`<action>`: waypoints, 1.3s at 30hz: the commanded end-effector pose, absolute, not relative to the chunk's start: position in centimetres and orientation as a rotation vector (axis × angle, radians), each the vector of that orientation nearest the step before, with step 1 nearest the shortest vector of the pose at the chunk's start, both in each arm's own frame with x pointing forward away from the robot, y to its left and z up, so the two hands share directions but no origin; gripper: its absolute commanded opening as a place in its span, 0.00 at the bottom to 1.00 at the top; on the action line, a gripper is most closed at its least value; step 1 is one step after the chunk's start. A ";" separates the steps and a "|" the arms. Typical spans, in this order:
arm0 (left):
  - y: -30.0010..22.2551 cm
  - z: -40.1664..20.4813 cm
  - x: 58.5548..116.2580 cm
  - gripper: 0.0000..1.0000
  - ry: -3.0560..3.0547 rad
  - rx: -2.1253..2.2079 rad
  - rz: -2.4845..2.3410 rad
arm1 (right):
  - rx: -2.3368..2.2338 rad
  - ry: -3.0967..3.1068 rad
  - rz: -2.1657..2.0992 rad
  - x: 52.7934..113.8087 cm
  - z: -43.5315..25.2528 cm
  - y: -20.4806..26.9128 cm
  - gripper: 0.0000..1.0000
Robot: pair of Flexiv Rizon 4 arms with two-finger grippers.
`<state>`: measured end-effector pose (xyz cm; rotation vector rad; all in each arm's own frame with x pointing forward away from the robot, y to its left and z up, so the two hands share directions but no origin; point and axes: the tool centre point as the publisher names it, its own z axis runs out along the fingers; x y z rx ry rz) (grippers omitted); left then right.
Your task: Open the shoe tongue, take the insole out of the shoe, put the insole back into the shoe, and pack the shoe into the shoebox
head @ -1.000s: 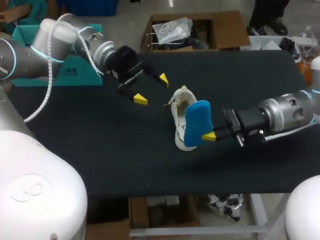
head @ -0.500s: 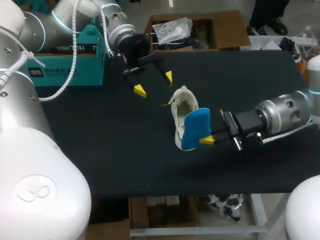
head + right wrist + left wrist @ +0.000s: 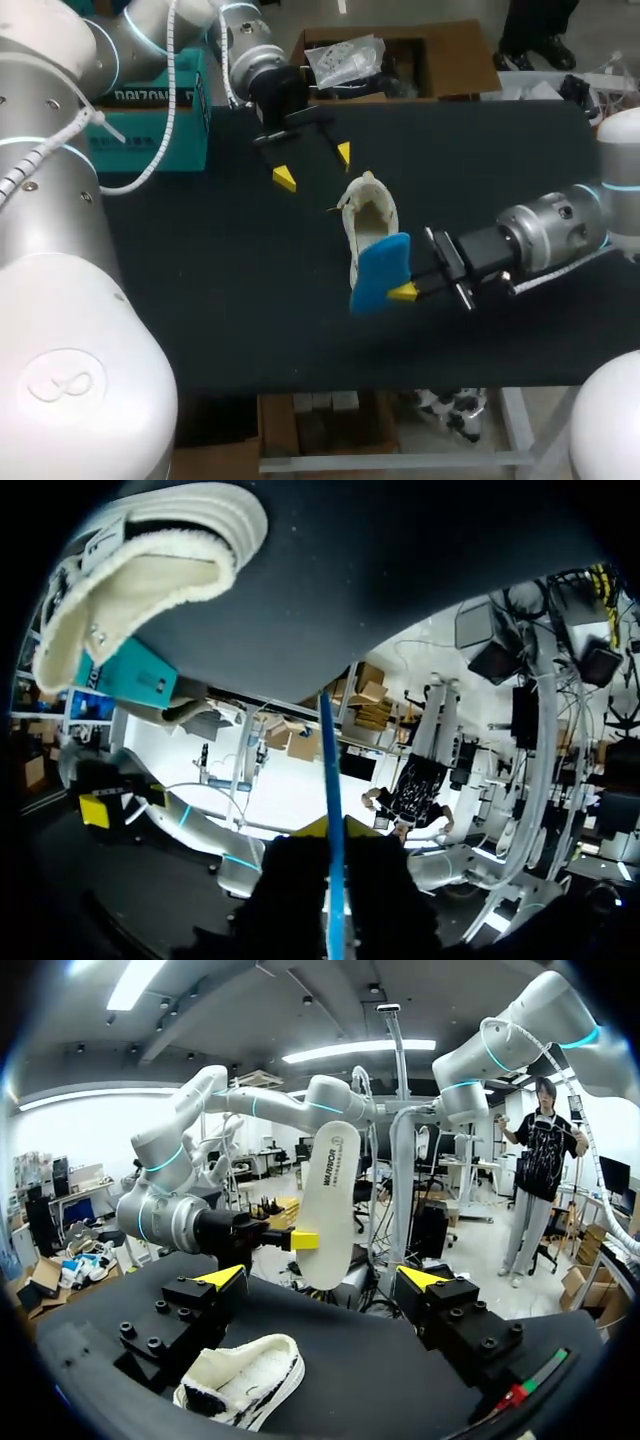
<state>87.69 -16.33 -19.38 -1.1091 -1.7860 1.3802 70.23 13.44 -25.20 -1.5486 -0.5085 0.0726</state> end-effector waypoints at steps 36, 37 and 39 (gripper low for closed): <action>-16.4 -19.8 88.9 1.00 -1.759 -1.095 1.381 | -1.511 -0.560 0.091 70.2 -25.0 14.0 0.00; -16.4 -19.8 88.9 1.00 -1.759 -1.095 1.381 | -1.511 -0.560 0.091 70.2 -25.0 14.0 0.00; -16.4 -19.8 88.9 1.00 -1.759 -1.095 1.381 | -1.511 -0.560 0.091 70.2 -25.0 14.0 0.00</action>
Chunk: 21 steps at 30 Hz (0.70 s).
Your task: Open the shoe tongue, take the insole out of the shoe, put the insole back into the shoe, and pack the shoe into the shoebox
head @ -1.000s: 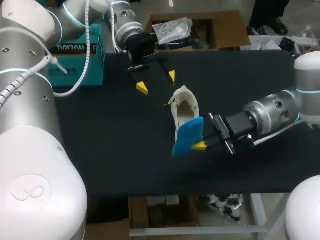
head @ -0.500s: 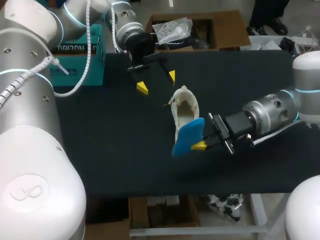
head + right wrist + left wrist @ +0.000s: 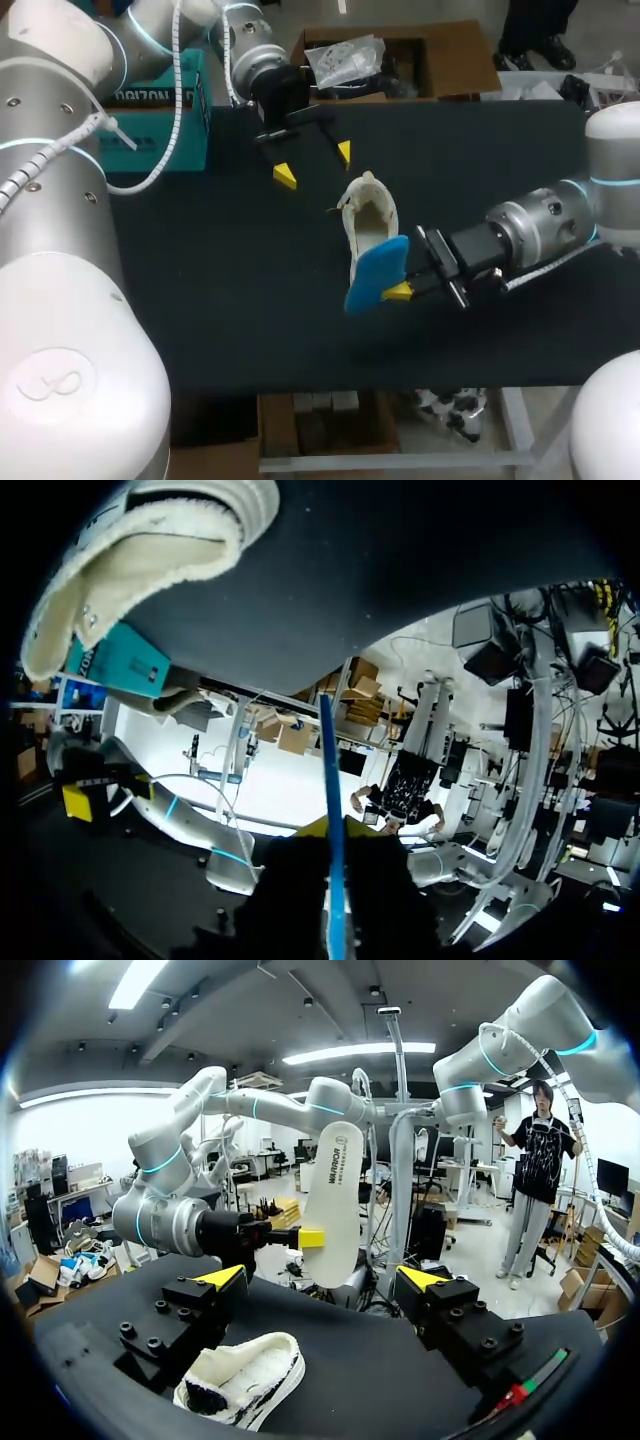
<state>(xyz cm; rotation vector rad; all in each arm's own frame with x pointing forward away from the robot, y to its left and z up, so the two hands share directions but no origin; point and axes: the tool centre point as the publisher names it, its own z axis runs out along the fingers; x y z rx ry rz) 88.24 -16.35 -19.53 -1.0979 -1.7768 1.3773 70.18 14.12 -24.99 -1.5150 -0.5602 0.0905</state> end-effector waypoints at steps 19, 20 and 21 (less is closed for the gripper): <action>-17.2 -20.7 84.5 1.00 -2.153 -0.787 1.815 | -1.550 -0.491 -0.164 73.2 -25.5 12.6 0.00; -17.1 -20.7 84.2 1.00 -2.168 -0.795 1.836 | -1.554 -0.470 -0.184 73.5 -25.5 12.4 0.00; -17.1 -20.7 84.0 1.00 -2.197 -0.781 1.857 | -1.563 -0.461 -0.184 73.7 -25.5 12.4 0.00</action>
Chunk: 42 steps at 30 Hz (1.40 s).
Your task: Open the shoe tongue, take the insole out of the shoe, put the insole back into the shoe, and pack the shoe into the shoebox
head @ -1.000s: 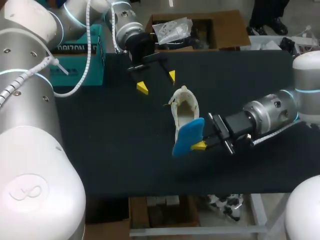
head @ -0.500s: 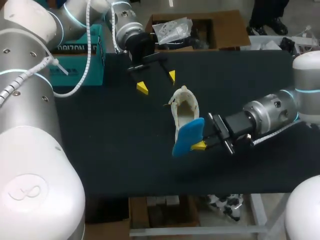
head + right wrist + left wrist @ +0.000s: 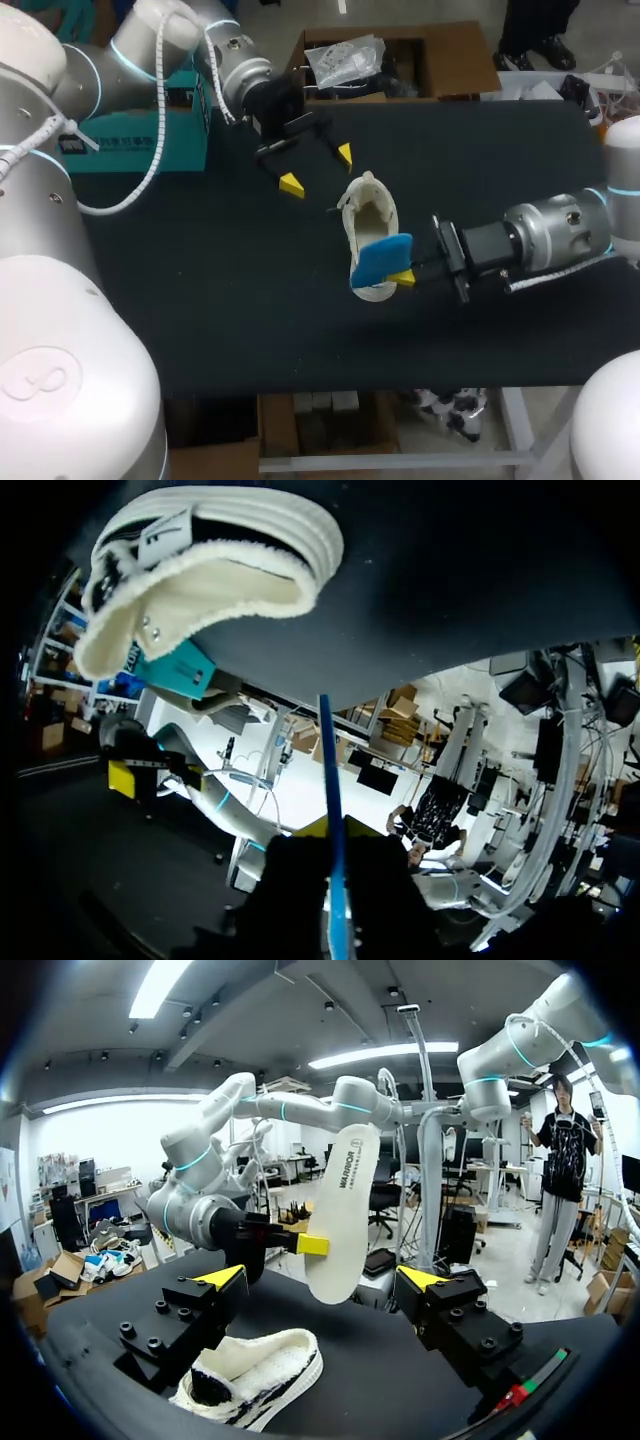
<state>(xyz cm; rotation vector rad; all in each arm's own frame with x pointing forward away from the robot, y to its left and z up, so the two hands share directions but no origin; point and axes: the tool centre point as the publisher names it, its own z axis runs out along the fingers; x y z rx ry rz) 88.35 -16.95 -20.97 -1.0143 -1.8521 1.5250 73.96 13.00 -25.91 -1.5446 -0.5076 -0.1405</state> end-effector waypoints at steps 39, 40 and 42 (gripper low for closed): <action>-17.6 -22.1 82.1 1.00 -2.691 -0.082 2.308 | -1.604 -0.295 -0.484 80.7 -28.8 13.3 0.00; -17.8 -22.6 82.3 1.00 -2.725 -0.043 2.317 | -1.596 -0.292 -0.494 81.0 -29.1 13.3 0.00; -18.0 -23.4 83.0 1.00 -2.729 -0.048 2.307 | -1.587 -0.296 -0.510 81.4 -29.5 13.5 0.00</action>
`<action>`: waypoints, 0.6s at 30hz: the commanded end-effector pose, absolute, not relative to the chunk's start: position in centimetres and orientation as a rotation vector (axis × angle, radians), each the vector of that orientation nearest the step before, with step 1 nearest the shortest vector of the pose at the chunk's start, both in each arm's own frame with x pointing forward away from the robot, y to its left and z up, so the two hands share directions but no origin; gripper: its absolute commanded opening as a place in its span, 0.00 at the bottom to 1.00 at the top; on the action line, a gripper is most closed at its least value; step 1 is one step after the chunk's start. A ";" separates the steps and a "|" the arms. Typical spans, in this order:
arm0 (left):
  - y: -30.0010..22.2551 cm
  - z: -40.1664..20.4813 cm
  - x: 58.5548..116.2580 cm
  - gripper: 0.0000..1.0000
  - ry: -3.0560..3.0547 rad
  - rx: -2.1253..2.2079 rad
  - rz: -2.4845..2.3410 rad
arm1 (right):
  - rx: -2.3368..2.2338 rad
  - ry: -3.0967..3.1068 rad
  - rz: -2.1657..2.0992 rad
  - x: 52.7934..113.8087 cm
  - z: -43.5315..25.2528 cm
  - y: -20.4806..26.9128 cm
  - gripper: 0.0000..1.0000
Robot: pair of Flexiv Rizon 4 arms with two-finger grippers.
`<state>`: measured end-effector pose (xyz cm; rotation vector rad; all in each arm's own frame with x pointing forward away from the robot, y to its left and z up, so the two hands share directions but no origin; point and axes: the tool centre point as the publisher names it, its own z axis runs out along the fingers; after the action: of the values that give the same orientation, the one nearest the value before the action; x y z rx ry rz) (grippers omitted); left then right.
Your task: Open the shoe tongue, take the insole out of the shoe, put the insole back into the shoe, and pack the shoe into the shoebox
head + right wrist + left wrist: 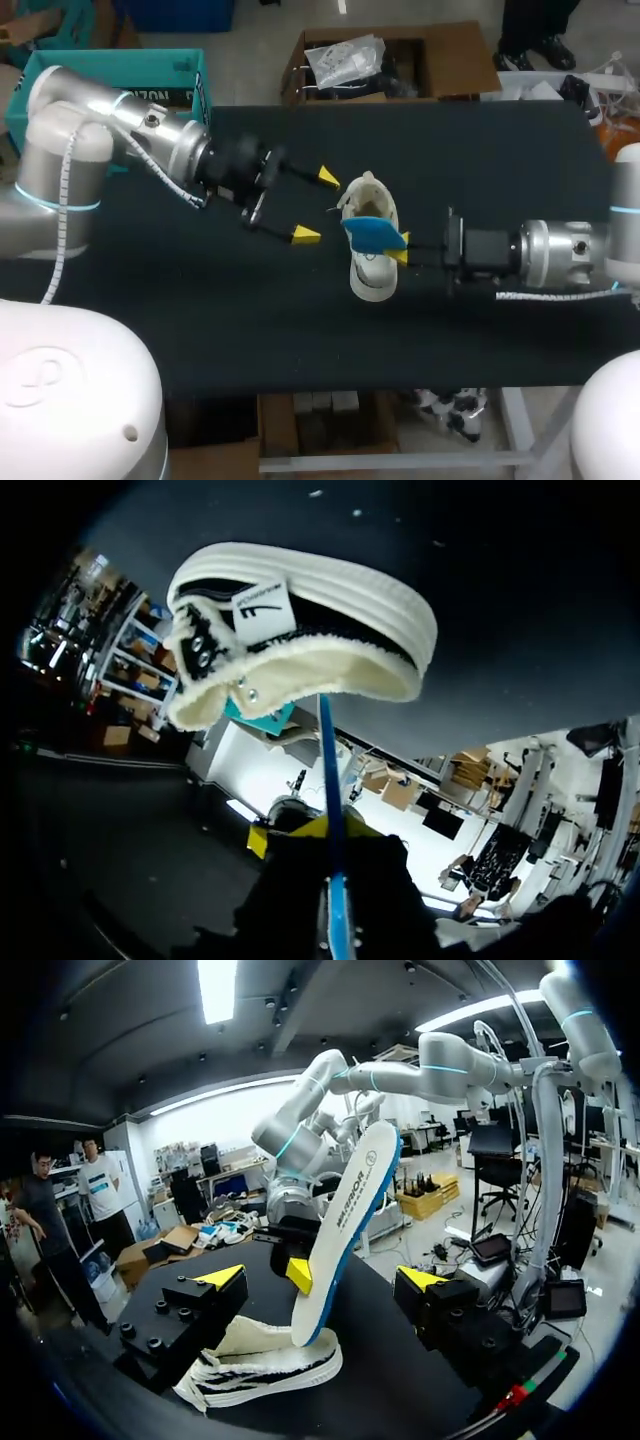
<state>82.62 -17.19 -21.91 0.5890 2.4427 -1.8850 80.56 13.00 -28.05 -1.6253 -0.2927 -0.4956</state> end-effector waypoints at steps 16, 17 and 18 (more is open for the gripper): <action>-19.5 -26.7 86.4 0.91 2.157 0.132 -1.765 | -1.575 -0.242 -0.619 82.6 -31.1 13.9 0.00; -19.6 -26.8 86.5 0.90 2.171 0.159 -1.765 | -1.574 -0.241 -0.619 82.7 -31.1 13.9 0.00; -19.7 -26.9 86.6 0.87 2.179 0.183 -1.768 | -1.573 -0.242 -0.622 82.8 -31.1 13.9 0.00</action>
<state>86.25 -19.04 -26.22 0.2071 2.2126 -1.7706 82.76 14.05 -30.80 -1.5845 -0.2420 -0.6171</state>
